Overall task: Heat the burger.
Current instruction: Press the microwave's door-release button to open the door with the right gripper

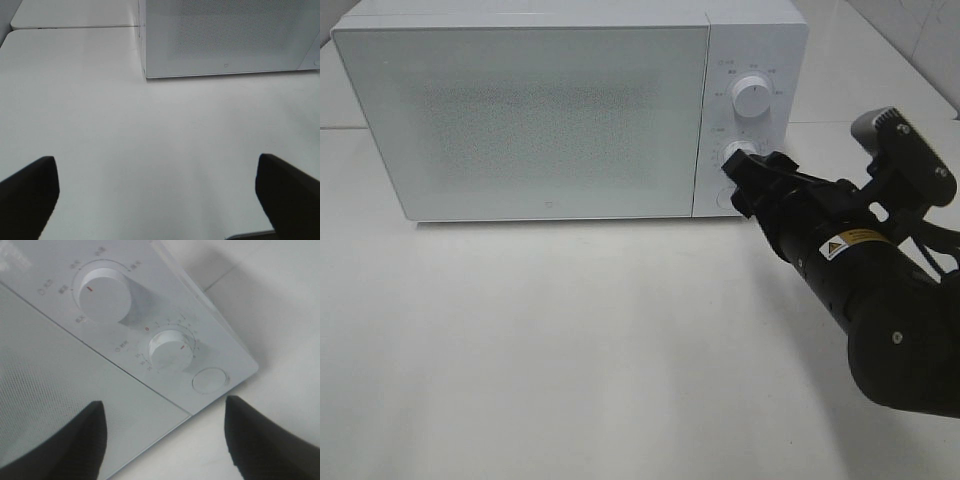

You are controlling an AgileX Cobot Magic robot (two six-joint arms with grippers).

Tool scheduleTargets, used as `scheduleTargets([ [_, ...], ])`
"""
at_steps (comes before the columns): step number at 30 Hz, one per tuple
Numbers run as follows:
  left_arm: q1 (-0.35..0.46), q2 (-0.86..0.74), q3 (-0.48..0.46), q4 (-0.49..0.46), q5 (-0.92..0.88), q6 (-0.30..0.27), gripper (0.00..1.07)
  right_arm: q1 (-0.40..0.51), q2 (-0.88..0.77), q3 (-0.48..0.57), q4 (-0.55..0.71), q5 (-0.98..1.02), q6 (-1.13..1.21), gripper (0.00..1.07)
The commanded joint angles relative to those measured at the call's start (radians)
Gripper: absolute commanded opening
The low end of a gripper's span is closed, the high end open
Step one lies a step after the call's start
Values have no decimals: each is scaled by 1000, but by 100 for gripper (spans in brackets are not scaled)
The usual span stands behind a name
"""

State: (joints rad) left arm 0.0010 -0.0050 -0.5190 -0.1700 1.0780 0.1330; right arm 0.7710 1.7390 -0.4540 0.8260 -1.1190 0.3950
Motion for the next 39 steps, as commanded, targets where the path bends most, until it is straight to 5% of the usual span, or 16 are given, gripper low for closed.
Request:
scheduleTargets([
  [1,2,-16,2,-2,-7,-2,101,0,-1,-10,-3,49,381,56],
  [7,2,-16,2,-2,-7,-2,101,0,-1,-10,-3,77,663,38],
  [8,2,-16,2,-2,-7,-2,101,0,-1,-10,-3,76,741,29],
  [10,2,-16,2,-2,-7,-2,101,0,-1,-10,-3,76,766,25],
  [12,2,-16,2,-2,-7,-2,101,0,-1,-10,4,78,809,8],
  [16,2,-16,2,-2,-7,-2,101,-4,-1,-10,6,95,804,0],
  [31,2,-16,2,-2,-7,-2,101,-13,150,-91,22,99,877,0],
  [39,2,-16,2,-2,-7,-2,101,-111,200,-171,-28,142,876,0],
])
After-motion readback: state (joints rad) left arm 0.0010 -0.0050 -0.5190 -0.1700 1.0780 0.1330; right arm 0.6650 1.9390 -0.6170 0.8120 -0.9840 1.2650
